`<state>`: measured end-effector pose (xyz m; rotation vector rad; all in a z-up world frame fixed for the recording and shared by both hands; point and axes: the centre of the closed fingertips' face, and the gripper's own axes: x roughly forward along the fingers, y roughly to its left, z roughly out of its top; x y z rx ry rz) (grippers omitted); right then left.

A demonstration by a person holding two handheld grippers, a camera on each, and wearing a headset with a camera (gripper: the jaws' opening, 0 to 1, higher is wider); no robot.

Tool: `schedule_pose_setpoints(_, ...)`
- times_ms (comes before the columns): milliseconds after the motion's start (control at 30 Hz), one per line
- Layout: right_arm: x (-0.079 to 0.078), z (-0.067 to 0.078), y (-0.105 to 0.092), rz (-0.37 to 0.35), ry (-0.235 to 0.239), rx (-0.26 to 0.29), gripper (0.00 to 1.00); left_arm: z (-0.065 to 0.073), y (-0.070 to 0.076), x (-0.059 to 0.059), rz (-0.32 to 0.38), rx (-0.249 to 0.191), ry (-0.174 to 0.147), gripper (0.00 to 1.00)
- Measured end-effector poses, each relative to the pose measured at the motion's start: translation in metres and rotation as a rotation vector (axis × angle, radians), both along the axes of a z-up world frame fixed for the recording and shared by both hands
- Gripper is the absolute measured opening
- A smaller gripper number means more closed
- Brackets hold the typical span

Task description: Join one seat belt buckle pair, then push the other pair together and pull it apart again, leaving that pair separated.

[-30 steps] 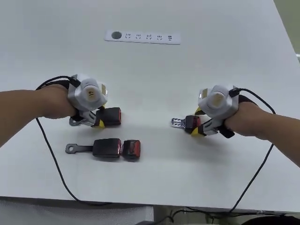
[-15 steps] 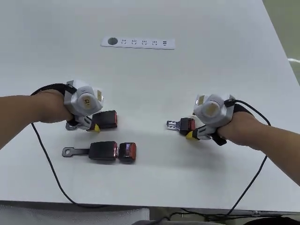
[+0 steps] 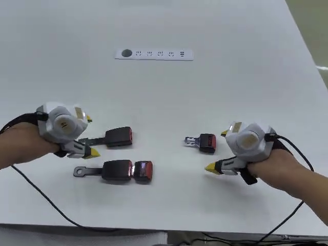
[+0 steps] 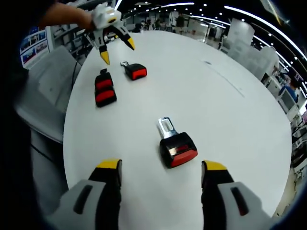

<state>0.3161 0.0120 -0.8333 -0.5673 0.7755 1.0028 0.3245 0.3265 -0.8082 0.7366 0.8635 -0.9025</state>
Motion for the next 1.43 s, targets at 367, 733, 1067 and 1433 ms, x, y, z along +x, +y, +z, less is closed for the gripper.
schedule_pose_setpoints(367, -0.033, 0.033, 0.0, -0.045, -0.051, 0.076, 0.83, 0.027, 0.035, -0.042, 0.217, -0.133, -0.033, 0.8)
schedule_pose_setpoints(733, -0.053, 0.05, 0.005, -0.057, -0.093, 0.098, 1.0, 0.031, 0.07, -0.07, 0.352, -0.192, -0.034, 0.94)
schedule_pose_setpoints(1067, -0.061, 0.05, 0.001, -0.103, -0.06, 0.112, 1.0, 0.036, 0.084, -0.077, 0.432, -0.232, -0.064, 1.0)
schedule_pose_setpoints(1433, -0.057, 0.052, -0.002, -0.152, -0.057, 0.138, 1.0, 0.036, 0.094, -0.082, 0.447, -0.208, -0.082, 1.0)
